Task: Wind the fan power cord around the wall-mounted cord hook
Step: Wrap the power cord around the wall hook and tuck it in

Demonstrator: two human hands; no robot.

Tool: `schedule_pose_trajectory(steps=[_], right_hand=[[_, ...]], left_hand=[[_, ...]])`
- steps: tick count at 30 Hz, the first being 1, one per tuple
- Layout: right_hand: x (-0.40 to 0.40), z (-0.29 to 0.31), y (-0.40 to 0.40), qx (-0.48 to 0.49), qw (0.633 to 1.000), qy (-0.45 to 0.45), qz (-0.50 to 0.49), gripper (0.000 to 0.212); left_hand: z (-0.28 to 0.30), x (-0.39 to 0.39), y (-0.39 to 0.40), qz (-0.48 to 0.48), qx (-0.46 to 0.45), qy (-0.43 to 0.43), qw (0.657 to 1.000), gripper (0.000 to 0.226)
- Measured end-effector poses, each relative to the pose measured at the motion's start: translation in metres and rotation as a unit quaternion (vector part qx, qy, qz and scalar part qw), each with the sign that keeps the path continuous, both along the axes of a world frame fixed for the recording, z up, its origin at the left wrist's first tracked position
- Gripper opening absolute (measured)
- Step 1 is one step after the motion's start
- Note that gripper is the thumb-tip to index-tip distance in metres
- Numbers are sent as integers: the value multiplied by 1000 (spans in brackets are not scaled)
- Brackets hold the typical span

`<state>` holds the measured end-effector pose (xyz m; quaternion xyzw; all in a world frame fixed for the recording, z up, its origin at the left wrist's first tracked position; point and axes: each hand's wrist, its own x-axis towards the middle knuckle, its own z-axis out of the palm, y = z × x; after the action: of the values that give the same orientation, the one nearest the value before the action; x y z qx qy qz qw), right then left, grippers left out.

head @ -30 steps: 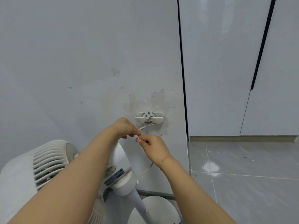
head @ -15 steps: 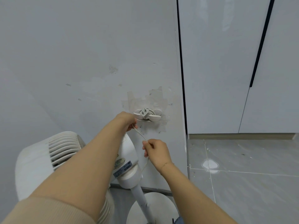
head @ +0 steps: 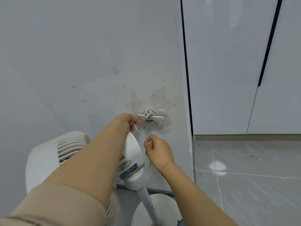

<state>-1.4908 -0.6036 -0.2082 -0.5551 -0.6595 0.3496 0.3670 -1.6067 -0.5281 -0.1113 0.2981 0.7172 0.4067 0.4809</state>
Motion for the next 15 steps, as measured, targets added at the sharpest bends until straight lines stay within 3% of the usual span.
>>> schedule_pose_trajectory(steps=[2,6,10,15], right_hand=[[4,9,-2,42,998,13,-46,16],[18,39,6,177,960,160,-147,36],[21,51,20,193,967,162,-51,41],[19,43,22,226,964,144,-7,33]], left_hand=[[-1,4,1,26,9,-14,1000,27],[-4,1,5,57,23,-37,997,26],[-4,-2,2,96,64,-63,991,39],[1,-1,-12,74,107,-75,989,37]])
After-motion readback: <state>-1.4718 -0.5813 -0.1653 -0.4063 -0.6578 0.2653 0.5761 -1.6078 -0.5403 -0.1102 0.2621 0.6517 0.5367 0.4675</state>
